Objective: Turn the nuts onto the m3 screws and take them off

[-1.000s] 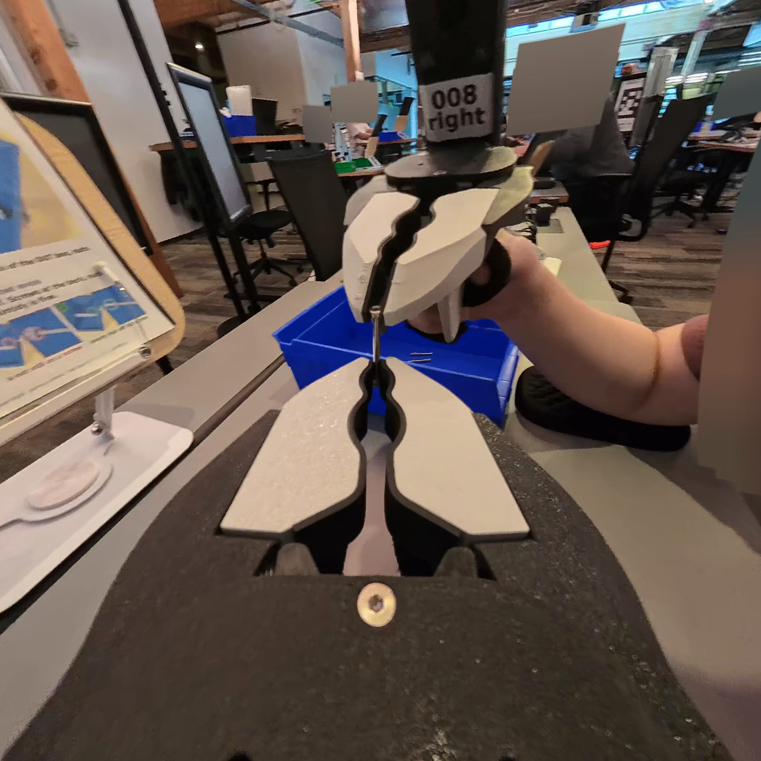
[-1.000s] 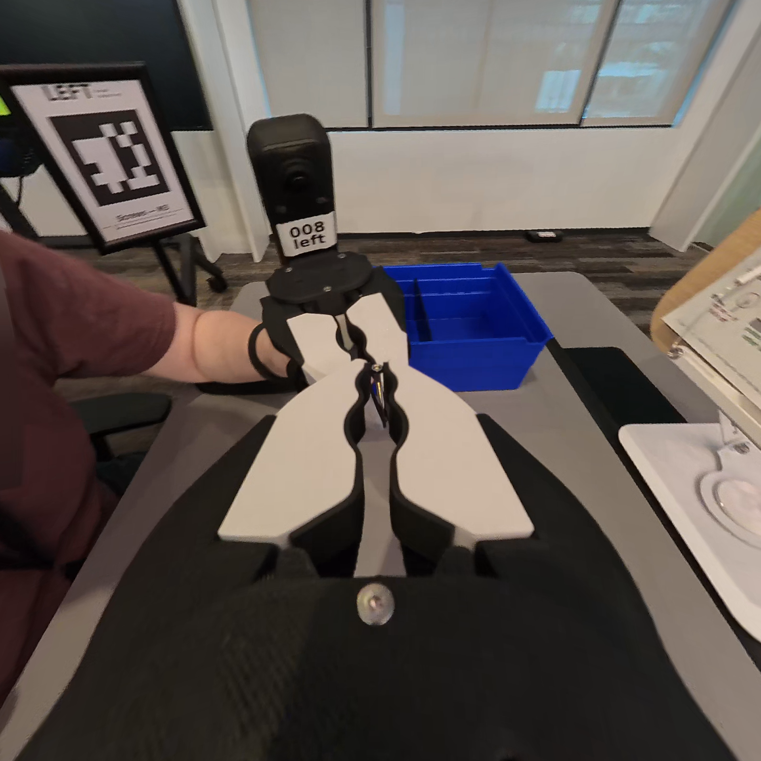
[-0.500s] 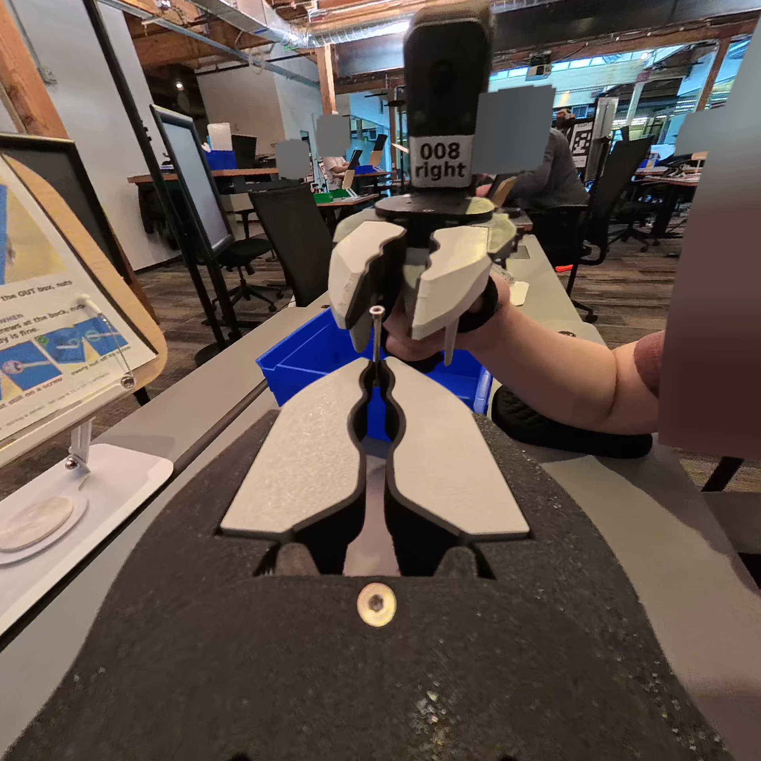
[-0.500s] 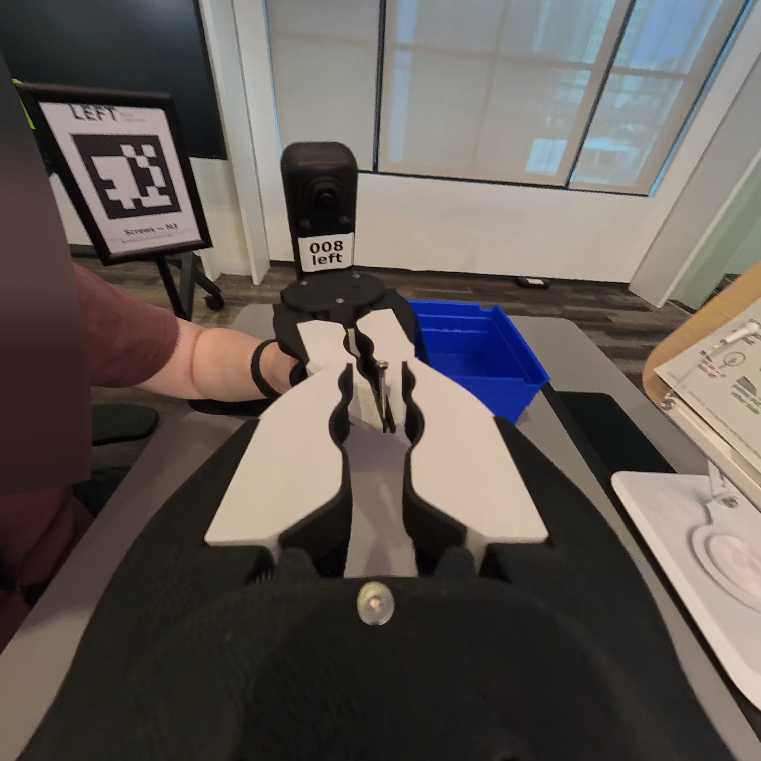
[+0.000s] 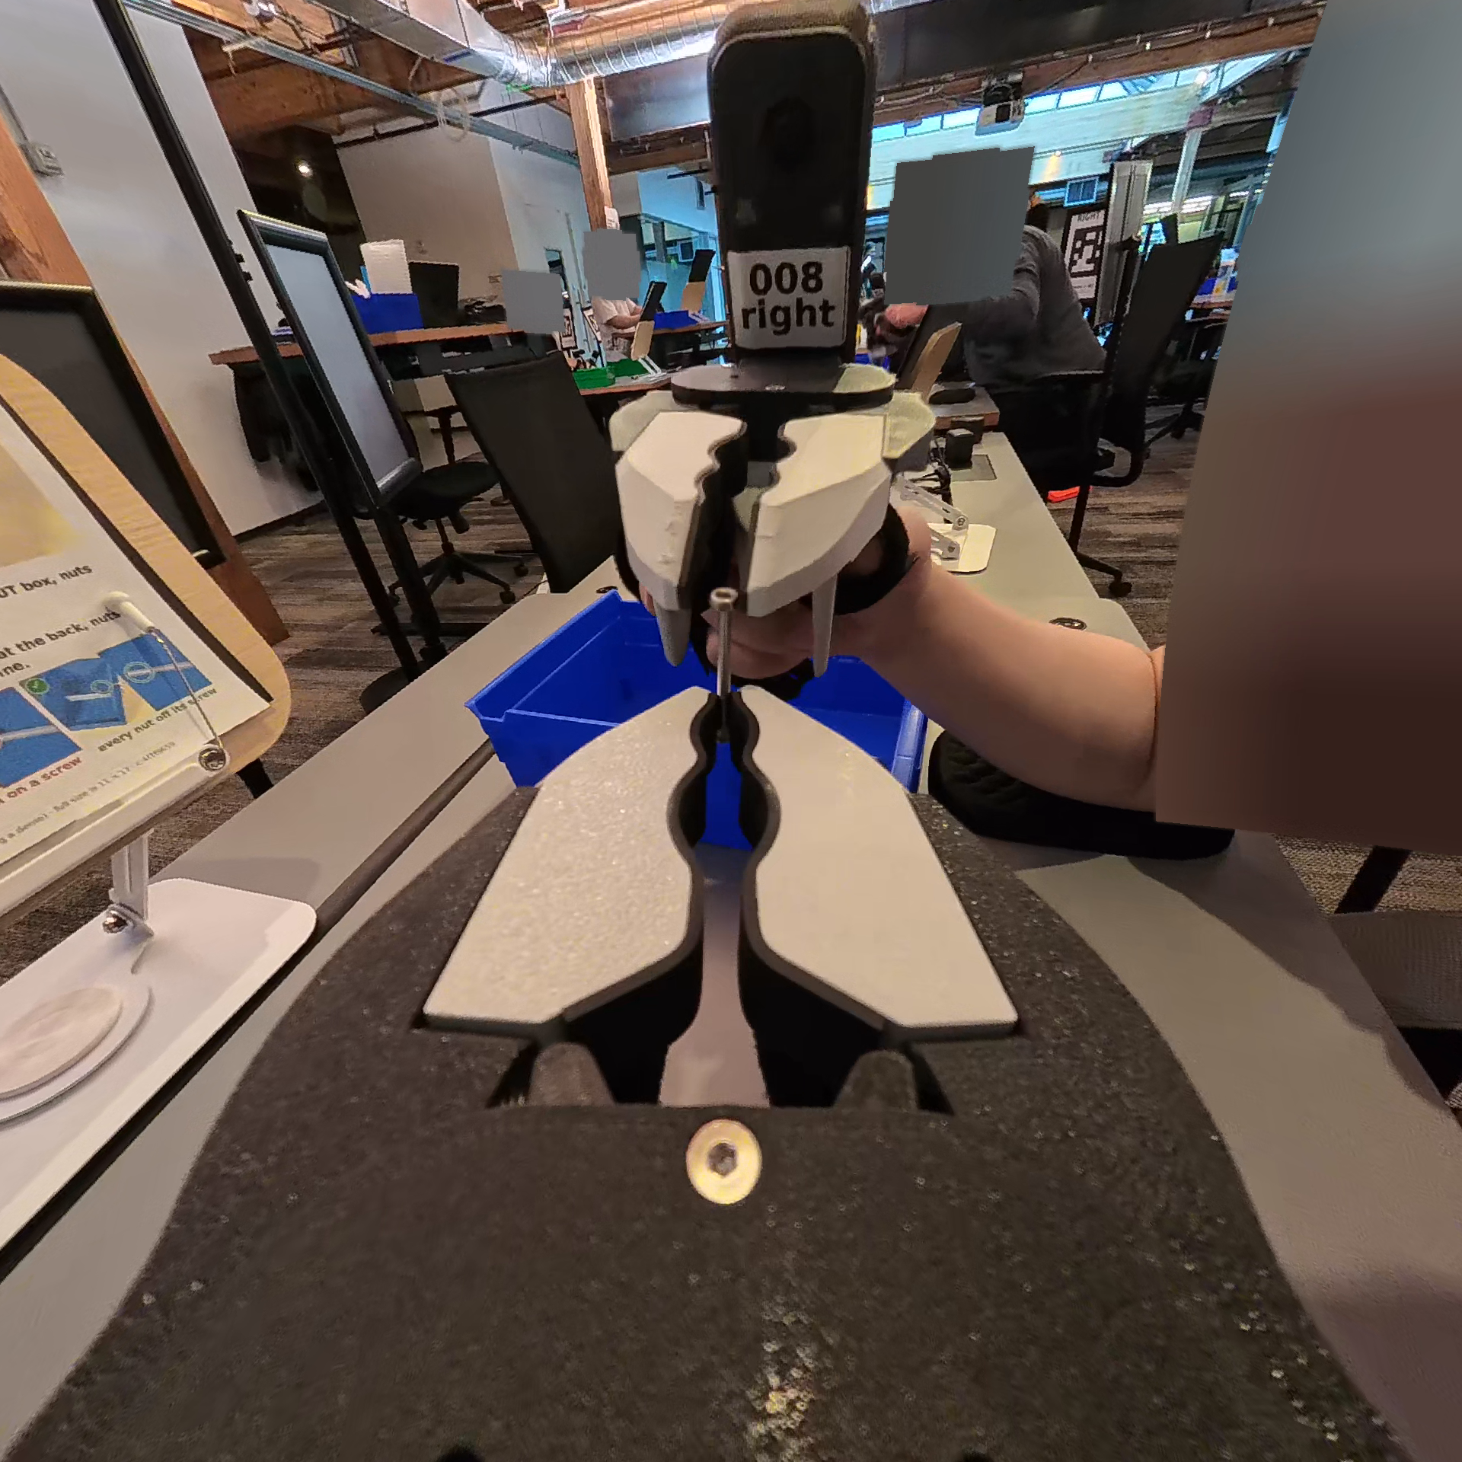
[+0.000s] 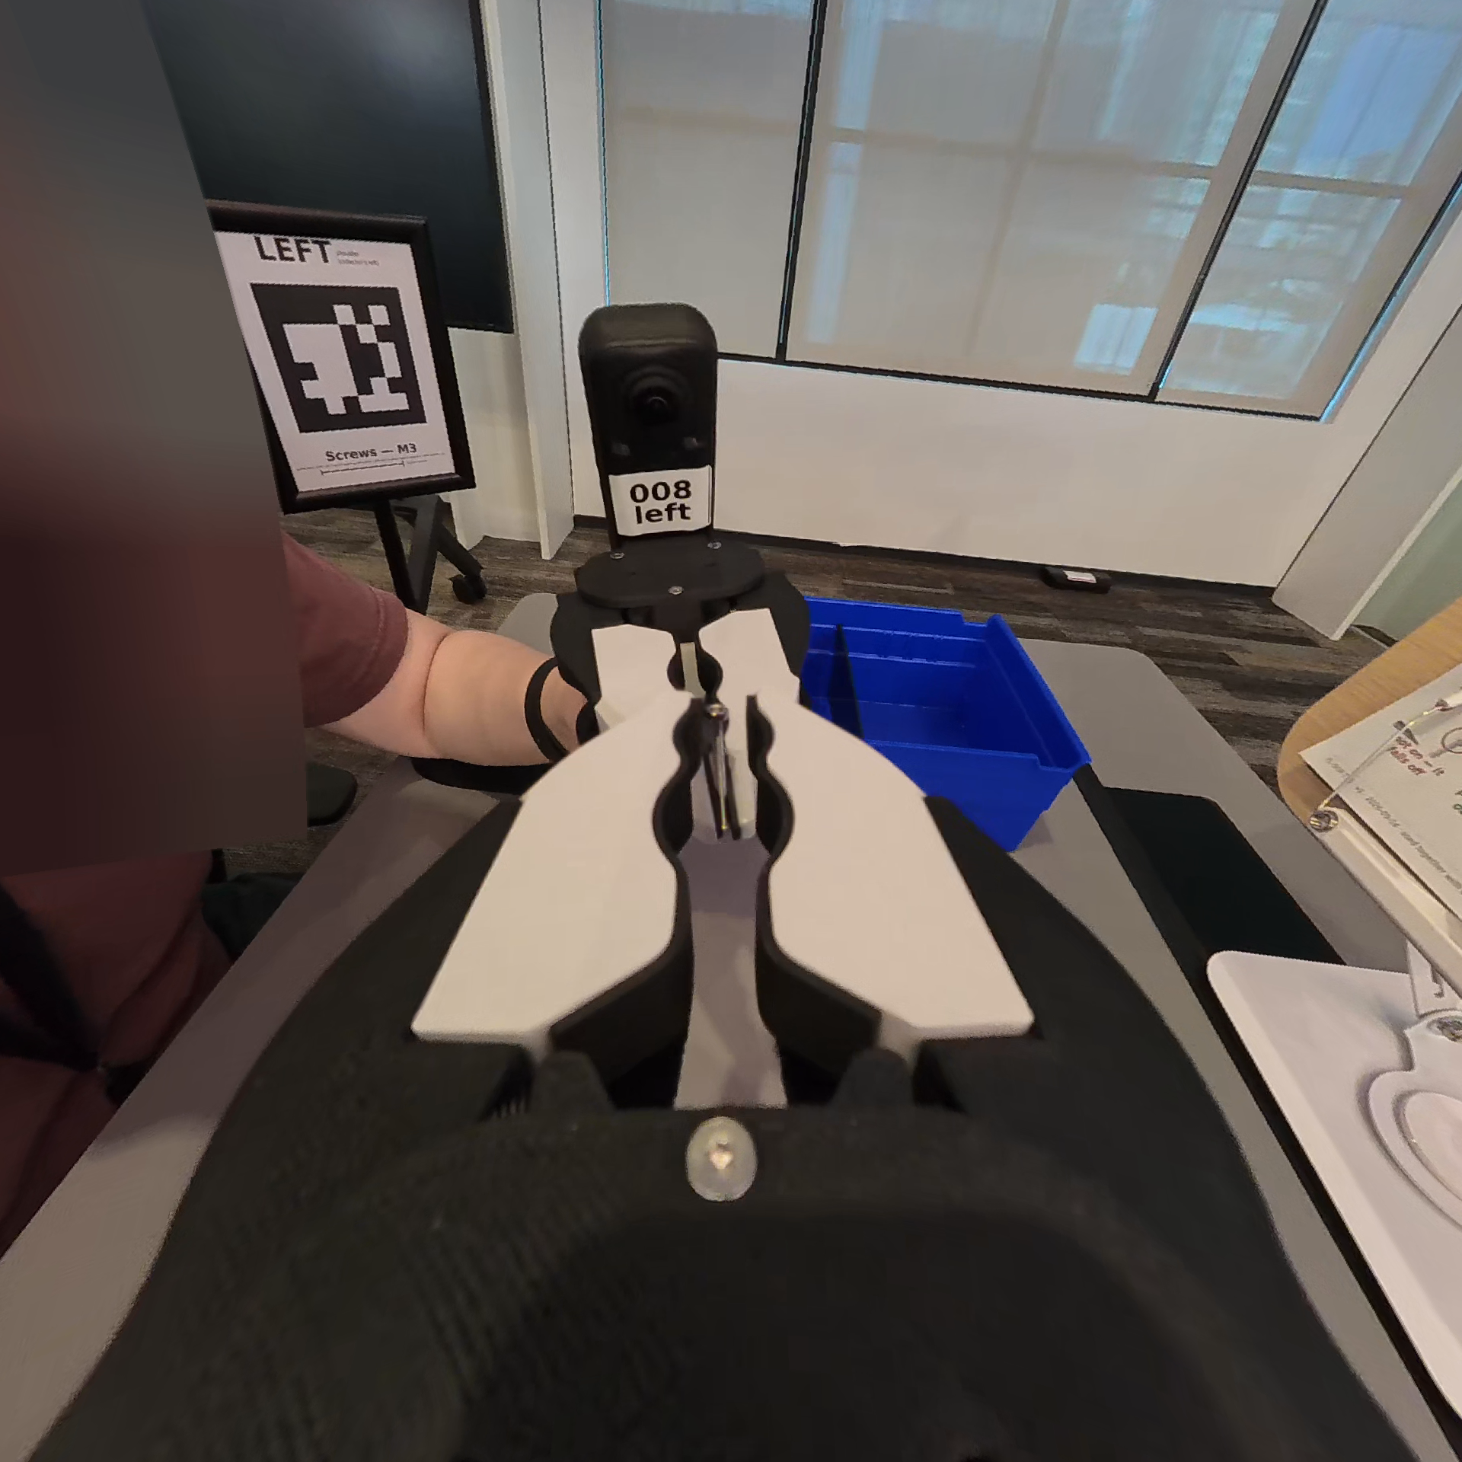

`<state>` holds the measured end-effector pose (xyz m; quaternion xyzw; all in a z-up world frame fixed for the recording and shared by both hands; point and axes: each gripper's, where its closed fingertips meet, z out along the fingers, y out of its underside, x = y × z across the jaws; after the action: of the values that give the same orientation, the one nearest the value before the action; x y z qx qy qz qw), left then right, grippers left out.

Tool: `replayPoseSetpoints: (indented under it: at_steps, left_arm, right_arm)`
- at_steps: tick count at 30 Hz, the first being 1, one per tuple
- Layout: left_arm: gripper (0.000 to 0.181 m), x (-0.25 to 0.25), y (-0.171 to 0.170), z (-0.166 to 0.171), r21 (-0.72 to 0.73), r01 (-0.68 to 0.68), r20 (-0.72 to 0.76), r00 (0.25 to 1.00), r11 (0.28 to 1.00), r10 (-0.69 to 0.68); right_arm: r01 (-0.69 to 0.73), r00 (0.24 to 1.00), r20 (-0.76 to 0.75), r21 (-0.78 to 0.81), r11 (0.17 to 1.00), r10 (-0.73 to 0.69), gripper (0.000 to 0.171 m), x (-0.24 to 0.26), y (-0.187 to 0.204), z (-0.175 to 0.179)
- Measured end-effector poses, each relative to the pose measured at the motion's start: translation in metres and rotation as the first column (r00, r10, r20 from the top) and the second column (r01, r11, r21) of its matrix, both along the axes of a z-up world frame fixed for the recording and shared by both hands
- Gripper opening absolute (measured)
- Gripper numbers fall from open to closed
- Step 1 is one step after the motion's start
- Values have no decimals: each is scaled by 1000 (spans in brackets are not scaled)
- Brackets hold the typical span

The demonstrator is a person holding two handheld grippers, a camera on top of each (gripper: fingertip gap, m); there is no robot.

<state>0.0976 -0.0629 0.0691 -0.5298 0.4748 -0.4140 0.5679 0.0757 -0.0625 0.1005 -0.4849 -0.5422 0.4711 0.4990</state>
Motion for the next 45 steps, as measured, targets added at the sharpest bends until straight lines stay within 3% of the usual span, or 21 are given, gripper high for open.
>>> replayPoseSetpoints:
  at_steps: [11,17,22,32,36,45]
  left_arm:
    - [2,1,-6,1,8,30,1,1000,1000,-30]
    - [2,7,-36,5,10,217,24,976,976,-217]
    - [2,7,-66,11,-54,422,94,905,905,-416]
    - [2,9,-93,9,-74,563,93,826,823,-556]
    - [2,12,-89,5,-71,533,68,846,843,-529]
    - [2,13,-48,-5,-122,340,19,940,933,-340]
  right_arm:
    - [-55,998,-3,3,998,55,6,1,-6,-1]
    - [-265,963,-53,-27,964,263,6,8,-33,3]
    - [-443,892,-122,-48,895,435,6,13,-60,9]
    - [-612,788,-160,-104,784,594,6,14,-86,8]
    - [-578,815,-133,-106,809,565,6,10,-81,4]
    - [-326,944,23,-105,939,330,6,11,-44,-6]
